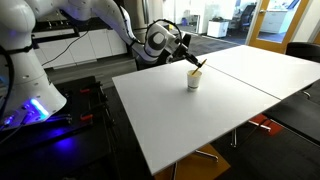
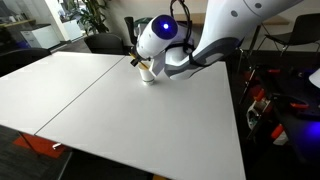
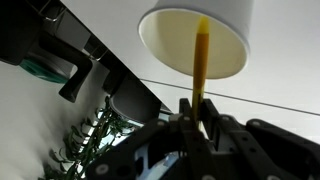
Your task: Pick up the pen and put it in the cup
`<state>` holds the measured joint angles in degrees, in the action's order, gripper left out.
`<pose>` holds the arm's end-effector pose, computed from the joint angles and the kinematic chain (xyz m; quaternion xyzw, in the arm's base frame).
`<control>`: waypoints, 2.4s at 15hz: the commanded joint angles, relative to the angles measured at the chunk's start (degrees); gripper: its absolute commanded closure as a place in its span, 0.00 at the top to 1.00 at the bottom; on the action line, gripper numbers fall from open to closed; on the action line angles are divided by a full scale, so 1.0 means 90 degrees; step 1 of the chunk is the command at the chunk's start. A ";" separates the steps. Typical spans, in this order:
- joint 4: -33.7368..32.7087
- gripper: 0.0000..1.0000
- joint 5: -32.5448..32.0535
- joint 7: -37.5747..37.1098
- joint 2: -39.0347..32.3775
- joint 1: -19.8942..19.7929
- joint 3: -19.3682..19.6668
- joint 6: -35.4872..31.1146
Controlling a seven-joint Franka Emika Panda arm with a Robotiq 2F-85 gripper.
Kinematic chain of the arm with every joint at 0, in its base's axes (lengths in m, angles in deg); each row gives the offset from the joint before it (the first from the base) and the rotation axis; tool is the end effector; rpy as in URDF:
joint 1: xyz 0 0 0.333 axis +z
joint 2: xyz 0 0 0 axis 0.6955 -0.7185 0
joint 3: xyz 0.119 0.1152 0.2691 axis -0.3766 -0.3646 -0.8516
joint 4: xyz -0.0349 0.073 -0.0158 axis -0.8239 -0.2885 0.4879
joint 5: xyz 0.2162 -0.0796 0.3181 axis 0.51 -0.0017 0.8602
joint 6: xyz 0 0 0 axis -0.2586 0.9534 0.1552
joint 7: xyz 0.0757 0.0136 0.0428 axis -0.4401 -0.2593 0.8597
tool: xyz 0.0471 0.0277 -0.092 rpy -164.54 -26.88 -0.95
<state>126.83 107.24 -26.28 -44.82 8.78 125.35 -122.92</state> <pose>0.6646 0.0238 0.1224 0.8757 -0.1190 0.3809 0.2718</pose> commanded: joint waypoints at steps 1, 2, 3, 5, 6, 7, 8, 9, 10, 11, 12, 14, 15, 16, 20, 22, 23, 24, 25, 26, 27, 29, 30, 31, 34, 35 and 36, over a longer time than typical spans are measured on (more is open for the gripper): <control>0.0024 0.04 0.0224 0.0057 -0.0058 -0.0020 -0.0032 -0.0210; 0.0064 0.04 0.0259 0.0040 -0.0061 0.0018 -0.0021 -0.0211; 0.0111 0.04 0.0297 0.0031 -0.0056 0.0057 -0.0018 -0.0225; 0.0209 0.04 0.0367 0.0006 -0.0061 0.0147 0.0000 -0.0233; 0.0254 0.04 0.0396 -0.0004 -0.0064 0.0180 0.0008 -0.0249; 0.0318 0.04 0.0439 -0.0025 -0.0061 0.0217 0.0015 -0.0259; 0.0360 0.04 0.0484 -0.0041 -0.0060 0.0240 0.0015 -0.0240; 0.0415 0.04 0.0533 -0.0056 -0.0062 0.0272 0.0016 -0.0243; 0.0455 0.04 0.0568 -0.0047 -0.0048 0.0282 0.0002 -0.0247; 0.0493 0.41 0.0601 -0.0054 -0.0049 0.0307 0.0003 -0.0224; 0.0516 0.42 0.0606 -0.0032 -0.0023 0.0305 -0.0017 -0.0220; 0.0549 0.55 0.0625 -0.0016 0.0014 0.0303 -0.0026 -0.0216; 0.0548 0.62 0.0625 -0.0004 0.0031 0.0299 -0.0019 -0.0216; 0.0550 0.71 0.0627 -0.0002 0.0031 0.0309 0.0003 -0.0204; 0.0800 0.99 0.0492 0.0300 0.0577 0.0267 -0.0119 -0.0300; 0.0996 1.00 0.0471 0.0439 0.0894 0.0257 -0.0146 -0.0425; 0.1077 1.00 0.0462 0.0535 0.1067 0.0222 -0.0187 -0.0524; 0.1175 1.00 0.0470 0.0639 0.1226 0.0217 -0.0189 -0.0565; 0.1279 1.00 0.0428 0.0800 0.1505 0.0134 -0.0284 -0.0664; 0.1400 1.00 0.0381 0.1010 0.1812 0.0037 -0.0394 -0.0796; 0.1525 1.00 0.0379 0.1185 0.2064 -0.0021 -0.0479 -0.0908; 0.1789 1.00 0.0367 0.1535 0.2559 -0.0130 -0.0667 -0.1161; 0.1913 1.00 0.0373 0.1681 0.2759 -0.0158 -0.0730 -0.1241; 0.2048 1.00 0.0341 0.1857 0.3014 -0.0240 -0.0853 -0.1409; 0.2357 1.00 0.0359 0.2254 0.3568 -0.0427 -0.1105 -0.1688; 0.2450 1.00 0.0361 0.2383 0.3747 -0.0502 -0.1199 -0.1777; 0.2535 1.00 0.0352 0.2511 0.3923 -0.0596 -0.1306 -0.1914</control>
<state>145.29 111.75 -8.67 -17.55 6.25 117.15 -136.51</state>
